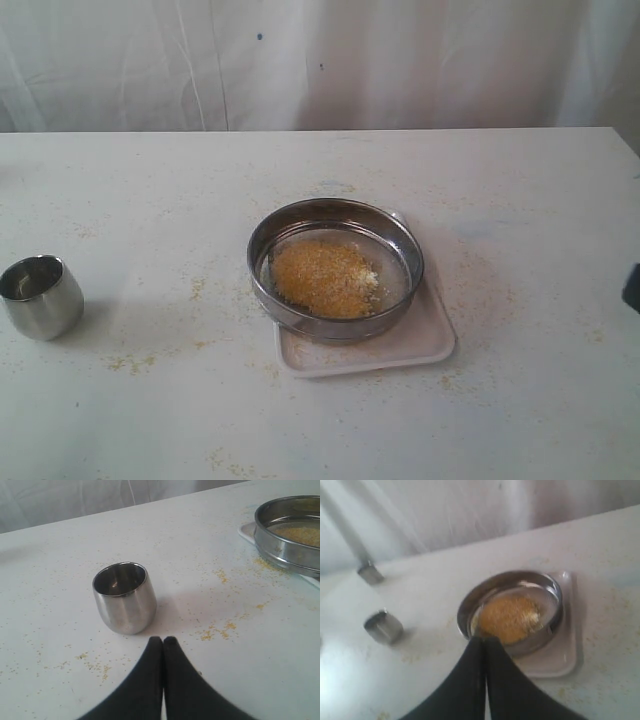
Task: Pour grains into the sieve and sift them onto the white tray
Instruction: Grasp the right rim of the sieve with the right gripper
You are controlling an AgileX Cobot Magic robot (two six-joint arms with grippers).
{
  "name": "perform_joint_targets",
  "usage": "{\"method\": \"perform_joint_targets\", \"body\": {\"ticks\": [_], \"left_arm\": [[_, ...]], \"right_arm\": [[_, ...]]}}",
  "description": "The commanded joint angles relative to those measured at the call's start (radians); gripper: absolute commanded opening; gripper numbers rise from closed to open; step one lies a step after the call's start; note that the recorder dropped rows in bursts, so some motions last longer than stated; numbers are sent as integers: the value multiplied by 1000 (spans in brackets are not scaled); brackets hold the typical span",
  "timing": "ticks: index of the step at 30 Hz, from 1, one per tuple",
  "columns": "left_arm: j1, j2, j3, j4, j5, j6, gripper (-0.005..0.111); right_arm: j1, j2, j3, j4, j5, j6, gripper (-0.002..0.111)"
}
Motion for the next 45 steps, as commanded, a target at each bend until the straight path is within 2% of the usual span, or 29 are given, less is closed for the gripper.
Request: {"method": "perform_joint_targets", "body": {"ticks": [1, 4, 9, 10, 18, 25, 37, 45], "left_arm": [[3, -5, 4, -5, 2, 0, 0], [3, -5, 4, -5, 2, 0, 0], [3, -5, 4, -5, 2, 0, 0], [3, -5, 4, -5, 2, 0, 0], [3, -5, 4, -5, 2, 0, 0], [3, -5, 4, -5, 2, 0, 0], [3, -5, 4, -5, 2, 0, 0], [3, -5, 4, -5, 2, 0, 0]], "right_arm": [[14, 329, -286, -9, 271, -240, 1], [14, 572, -443, -36, 321, -338, 13], [10, 908, -614, -69, 280, -393, 58], [9, 958, -643, -72, 273, -403, 62], [-28, 1421, -986, -142, 335, -429, 59], [-85, 1684, -1198, -116, 433, -503, 59], [-92, 1878, -1289, -75, 456, -594, 58], [-92, 1927, -1289, -71, 403, -621, 46]]}}
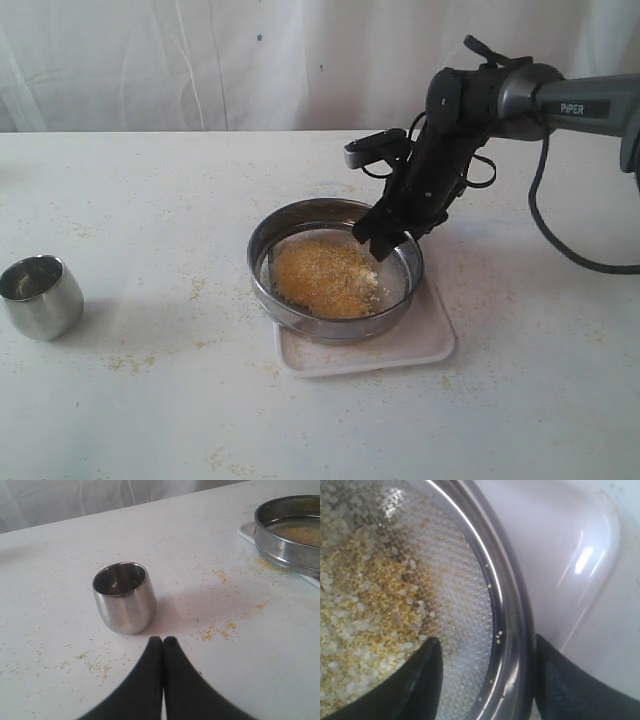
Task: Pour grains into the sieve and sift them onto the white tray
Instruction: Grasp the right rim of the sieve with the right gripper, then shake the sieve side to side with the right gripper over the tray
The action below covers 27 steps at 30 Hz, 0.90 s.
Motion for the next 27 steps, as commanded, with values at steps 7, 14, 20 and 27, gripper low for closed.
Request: {"method": "perform_joint_targets", "body": {"ticks": [7, 14, 20, 27], "left_arm": [[3, -5, 4, -5, 2, -1, 0], [3, -5, 4, -5, 2, -1, 0], [3, -5, 4, -5, 2, -1, 0], [3, -5, 4, -5, 2, -1, 0]], "right_arm": [[-3, 23, -10, 2, -11, -29, 14], [-3, 17, -10, 2, -4, -3, 0], [-3, -36, -10, 2, 27, 8, 0], [-3, -104, -10, 19, 196, 11, 0]]}}
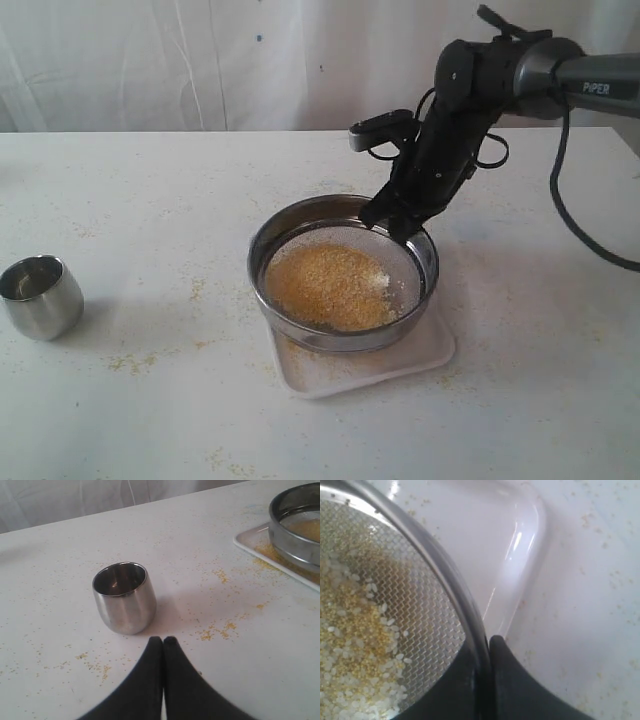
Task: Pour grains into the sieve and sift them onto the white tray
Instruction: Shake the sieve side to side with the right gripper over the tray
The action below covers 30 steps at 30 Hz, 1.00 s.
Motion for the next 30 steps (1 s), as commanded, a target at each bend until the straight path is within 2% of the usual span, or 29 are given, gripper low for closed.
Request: {"method": "perform_joint_targets", "body": {"ticks": [1, 5, 7, 8, 10, 11, 12, 13, 15, 16, 17, 19, 20, 21, 23, 24, 27, 28, 30], "left_arm": [[3, -5, 4, -5, 2, -1, 0], [3, -5, 4, -5, 2, -1, 0], [3, -5, 4, -5, 2, -1, 0], [3, -5, 4, -5, 2, -1, 0], [3, -5, 4, -5, 2, -1, 0], [3, -5, 4, -5, 2, -1, 0], [3, -5, 4, -5, 2, -1, 0], [3, -5, 4, -5, 2, -1, 0], [3, -5, 4, -5, 2, -1, 0], [3, -5, 4, -5, 2, -1, 0], [3, -5, 4, -5, 2, -1, 0], [3, -5, 4, -5, 2, -1, 0], [3, -5, 4, -5, 2, -1, 0], [3, -5, 4, -5, 2, -1, 0], [3, -5, 4, -5, 2, -1, 0], [3, -5, 4, -5, 2, -1, 0], [3, -5, 4, -5, 2, -1, 0], [3, -5, 4, -5, 2, -1, 0], [3, -5, 4, -5, 2, -1, 0]], "right_arm": [[-3, -39, -3, 33, 129, -5, 0], [-11, -39, -11, -6, 16, 50, 0], [-13, -39, -15, 46, 99, 101, 0], [-8, -39, -5, 110, 180, 16, 0], [-3, -39, 0, 71, 125, -12, 0], [-3, -39, -2, 30, 59, 34, 0], [-13, -39, -14, -6, 1, 167, 0], [-18, -39, -14, 21, 16, 198, 0], [-12, -37, -10, 157, 175, -26, 0], [-12, -37, -12, 140, 168, -47, 0], [-14, -39, -26, 60, 80, 13, 0], [-31, -39, -54, -33, 48, 227, 0], [-31, -39, -59, 2, 94, 197, 0], [-26, -39, -59, 86, 204, 24, 0], [-18, -39, -57, 63, 195, -61, 0], [-18, -39, -61, 11, 132, -25, 0], [-29, -39, -68, -107, 35, 288, 0], [-30, -39, -68, -77, 60, 263, 0], [-24, -39, -68, 31, 160, 42, 0]]}}
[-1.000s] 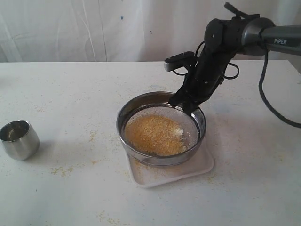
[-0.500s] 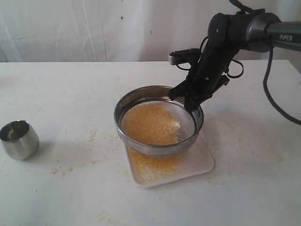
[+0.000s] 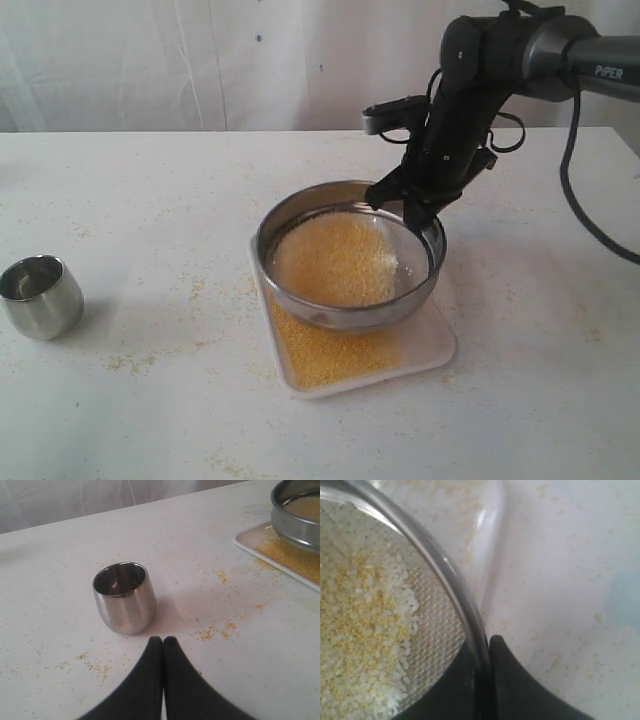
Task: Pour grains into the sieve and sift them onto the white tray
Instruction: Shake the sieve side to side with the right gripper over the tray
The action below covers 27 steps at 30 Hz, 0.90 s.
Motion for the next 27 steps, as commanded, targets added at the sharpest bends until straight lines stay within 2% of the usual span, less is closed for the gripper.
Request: {"method": "perform_joint_targets", "body": {"ticks": [1, 2, 4, 5, 6, 9, 10, 12, 13, 14, 16, 17, 18, 20, 21, 24, 25, 27], "left_arm": [[3, -5, 4, -7, 2, -1, 0], [3, -5, 4, -7, 2, -1, 0], [3, -5, 4, -7, 2, -1, 0], [3, -5, 4, -7, 2, -1, 0], [3, -5, 4, -7, 2, -1, 0], [3, -5, 4, -7, 2, -1, 0], [3, -5, 4, -7, 2, -1, 0], [3, -5, 4, -7, 2, -1, 0], [3, -5, 4, -7, 2, -1, 0], [3, -5, 4, -7, 2, -1, 0], [3, -5, 4, -7, 2, -1, 0], [3, -5, 4, -7, 2, -1, 0], [3, -5, 4, -7, 2, -1, 0], [3, -5, 4, -7, 2, -1, 0], [3, -5, 4, -7, 2, -1, 0], [3, -5, 4, -7, 2, -1, 0], [3, -5, 4, -7, 2, -1, 0], [3, -5, 4, -7, 2, -1, 0]], "right_arm": [[-8, -17, -16, 114, 94, -202, 0], [-8, -17, -18, 92, 78, -209, 0], [-11, -17, -21, 9, -34, -62, 0], [-18, -17, -21, -8, -70, 46, 0], [-18, -17, -21, 10, -73, 73, 0], [-8, -17, -21, 119, -3, -199, 0], [-8, -17, -21, 79, -39, -180, 0], [-13, -17, -21, -26, -144, 99, 0], [-18, -17, -24, -25, -160, 173, 0], [-18, -16, -29, 20, -127, 118, 0], [-4, -15, -31, 148, 12, -219, 0], [1, -14, -31, 133, 33, -286, 0], [1, -13, -31, 66, 6, -212, 0], [-9, -13, -31, -41, -77, 103, 0], [-12, -12, -31, -22, -64, 90, 0], [-8, -7, -31, 56, 62, -221, 0], [-8, -7, -31, 19, 35, -177, 0], [-21, -5, -31, -60, -46, 142, 0]]}}
